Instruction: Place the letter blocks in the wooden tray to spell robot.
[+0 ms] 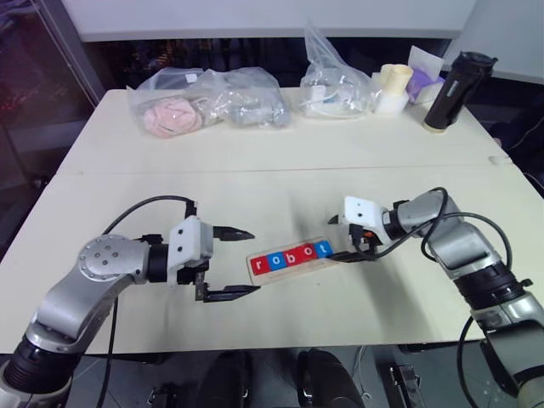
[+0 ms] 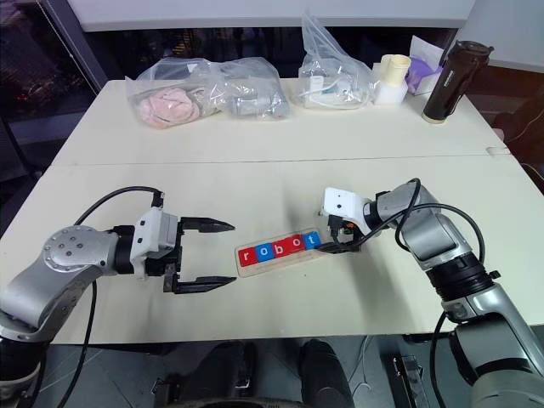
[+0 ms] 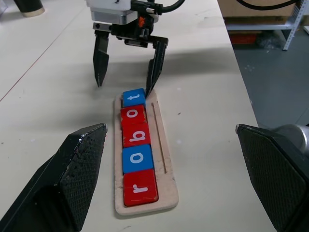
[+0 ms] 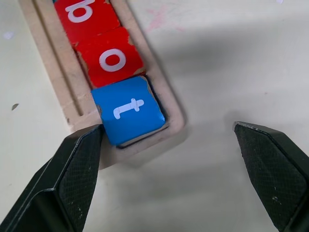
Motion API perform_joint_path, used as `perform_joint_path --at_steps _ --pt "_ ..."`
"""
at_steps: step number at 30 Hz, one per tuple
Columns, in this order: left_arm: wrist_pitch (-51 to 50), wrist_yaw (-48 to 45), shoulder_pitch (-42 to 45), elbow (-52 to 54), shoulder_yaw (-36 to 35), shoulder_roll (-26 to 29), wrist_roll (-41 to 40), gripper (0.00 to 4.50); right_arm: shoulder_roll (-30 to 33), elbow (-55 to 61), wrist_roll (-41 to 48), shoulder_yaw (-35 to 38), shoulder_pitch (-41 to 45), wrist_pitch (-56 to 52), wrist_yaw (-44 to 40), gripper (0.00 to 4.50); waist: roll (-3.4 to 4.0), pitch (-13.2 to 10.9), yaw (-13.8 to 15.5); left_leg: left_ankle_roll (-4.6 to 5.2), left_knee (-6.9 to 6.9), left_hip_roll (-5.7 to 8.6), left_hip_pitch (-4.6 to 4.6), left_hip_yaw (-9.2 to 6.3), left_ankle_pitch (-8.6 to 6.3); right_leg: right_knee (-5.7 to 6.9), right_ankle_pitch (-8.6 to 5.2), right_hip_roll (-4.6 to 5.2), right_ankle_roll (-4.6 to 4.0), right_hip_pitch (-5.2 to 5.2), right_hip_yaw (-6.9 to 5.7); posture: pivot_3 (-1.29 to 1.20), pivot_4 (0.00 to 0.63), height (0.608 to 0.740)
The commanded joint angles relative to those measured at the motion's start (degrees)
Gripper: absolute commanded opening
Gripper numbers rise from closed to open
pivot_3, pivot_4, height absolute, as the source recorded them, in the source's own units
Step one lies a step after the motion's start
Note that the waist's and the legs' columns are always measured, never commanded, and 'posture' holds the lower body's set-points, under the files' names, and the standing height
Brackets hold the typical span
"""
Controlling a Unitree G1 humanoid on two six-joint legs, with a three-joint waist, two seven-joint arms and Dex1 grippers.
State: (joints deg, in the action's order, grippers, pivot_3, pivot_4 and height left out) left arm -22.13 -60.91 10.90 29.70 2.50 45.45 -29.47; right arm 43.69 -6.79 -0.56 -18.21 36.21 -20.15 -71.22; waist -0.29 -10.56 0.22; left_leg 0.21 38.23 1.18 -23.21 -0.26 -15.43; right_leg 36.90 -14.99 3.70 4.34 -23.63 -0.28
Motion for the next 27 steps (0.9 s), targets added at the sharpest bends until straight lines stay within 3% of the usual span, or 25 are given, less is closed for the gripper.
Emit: perform_joint_path --at_steps 1,10,19,27 --pt "0.0 0.4 -0.2 1.8 -1.5 0.1 -1.1 4.5 -0.2 0.0 -0.6 0.0 1.2 1.4 -0.3 4.4 0.0 0.0 0.0 -0.01 0.0 0.0 0.01 0.0 0.0 0.03 0.0 0.0 0.0 0.0 0.0 0.0 0.15 0.74" --pt "-0.1 -0.1 -1.4 1.5 -3.2 1.1 -1.6 4.5 4.4 13.3 5.1 4.1 -3.2 -7.2 -4.6 4.4 0.0 0.0 0.1 -0.02 -0.01 -0.01 0.0 -0.01 0.02 0.09 0.0 -0.01 0.01 -0.04 0.0 0.0 0.15 0.74" --pt "-1.9 -0.4 -5.5 0.7 -8.8 3.6 -4.1 4.5 11.5 37.3 21.7 23.1 -15.7 -31.9 0.4 4.4 0.0 0.0 0.5 -0.03 -0.01 -0.04 0.0 -0.05 0.01 0.08 -0.12 0.04 -0.19 -0.04 0.01 0.0 0.15 0.74" --pt "-1.4 -3.5 -5.9 -2.1 -10.4 6.8 -4.0 4.5 13.5 45.3 28.7 30.9 -23.8 -38.0 6.4 4.4 0.0 0.0 0.4 -0.03 -0.02 -0.05 -0.02 -0.04 0.01 0.06 -0.14 0.06 -0.23 -0.07 0.02 0.0 0.15 0.74"
